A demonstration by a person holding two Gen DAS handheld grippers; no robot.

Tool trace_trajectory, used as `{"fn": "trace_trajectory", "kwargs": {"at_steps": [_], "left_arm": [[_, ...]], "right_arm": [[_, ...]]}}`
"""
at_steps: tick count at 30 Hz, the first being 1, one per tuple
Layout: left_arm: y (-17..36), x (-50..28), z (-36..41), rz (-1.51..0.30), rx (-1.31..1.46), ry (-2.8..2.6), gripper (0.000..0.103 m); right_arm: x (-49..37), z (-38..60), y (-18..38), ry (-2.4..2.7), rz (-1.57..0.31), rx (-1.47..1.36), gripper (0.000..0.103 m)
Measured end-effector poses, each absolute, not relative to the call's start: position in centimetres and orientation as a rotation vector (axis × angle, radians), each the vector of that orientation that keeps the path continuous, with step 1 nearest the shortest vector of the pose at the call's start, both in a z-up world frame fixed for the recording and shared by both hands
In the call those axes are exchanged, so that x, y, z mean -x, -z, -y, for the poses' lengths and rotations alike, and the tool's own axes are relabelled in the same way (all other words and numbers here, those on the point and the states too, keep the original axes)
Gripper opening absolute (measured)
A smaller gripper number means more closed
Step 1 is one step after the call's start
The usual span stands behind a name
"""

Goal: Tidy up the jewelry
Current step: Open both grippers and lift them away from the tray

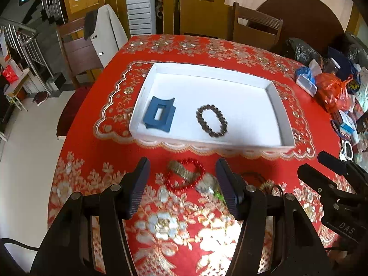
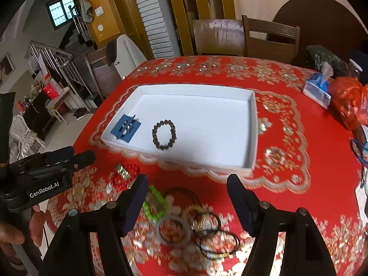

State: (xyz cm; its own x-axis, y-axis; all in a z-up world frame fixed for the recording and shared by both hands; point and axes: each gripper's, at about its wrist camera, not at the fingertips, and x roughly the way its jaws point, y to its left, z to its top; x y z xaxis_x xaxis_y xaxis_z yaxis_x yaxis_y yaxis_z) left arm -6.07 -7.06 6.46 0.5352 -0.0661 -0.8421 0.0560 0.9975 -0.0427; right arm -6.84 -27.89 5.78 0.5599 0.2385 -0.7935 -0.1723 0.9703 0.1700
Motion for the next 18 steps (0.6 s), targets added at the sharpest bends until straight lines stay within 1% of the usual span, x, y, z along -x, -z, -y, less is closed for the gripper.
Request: {"fn": "trace_trajectory", "kwargs": {"at_steps": [12, 13, 15, 18], "left_arm": [[-7.6, 11.6, 9.0, -0.954, 0.0, 0.069, 0.059], [-7.6, 11.8, 9.1, -0.952, -0.001, 0.068, 0.059], [-7.6, 12.5, 9.3, -0.949, -0.004, 0.07, 0.059], [-7.6, 13.2, 9.6, -0.943, -0.009, 0.072, 0.059]], "right_arm": [[12.6, 30.1, -6.0, -0.234, -0.936, -0.076, 0.069], [12.9, 30.2, -6.0, -0.234, -0.935, -0.077, 0.07], [13.4, 30.4, -6.0, -0.233, -0.932, -0.077, 0.077], [14.3, 30.7, -5.9, -0.233, -0.928, -0.076, 0.078]]}}
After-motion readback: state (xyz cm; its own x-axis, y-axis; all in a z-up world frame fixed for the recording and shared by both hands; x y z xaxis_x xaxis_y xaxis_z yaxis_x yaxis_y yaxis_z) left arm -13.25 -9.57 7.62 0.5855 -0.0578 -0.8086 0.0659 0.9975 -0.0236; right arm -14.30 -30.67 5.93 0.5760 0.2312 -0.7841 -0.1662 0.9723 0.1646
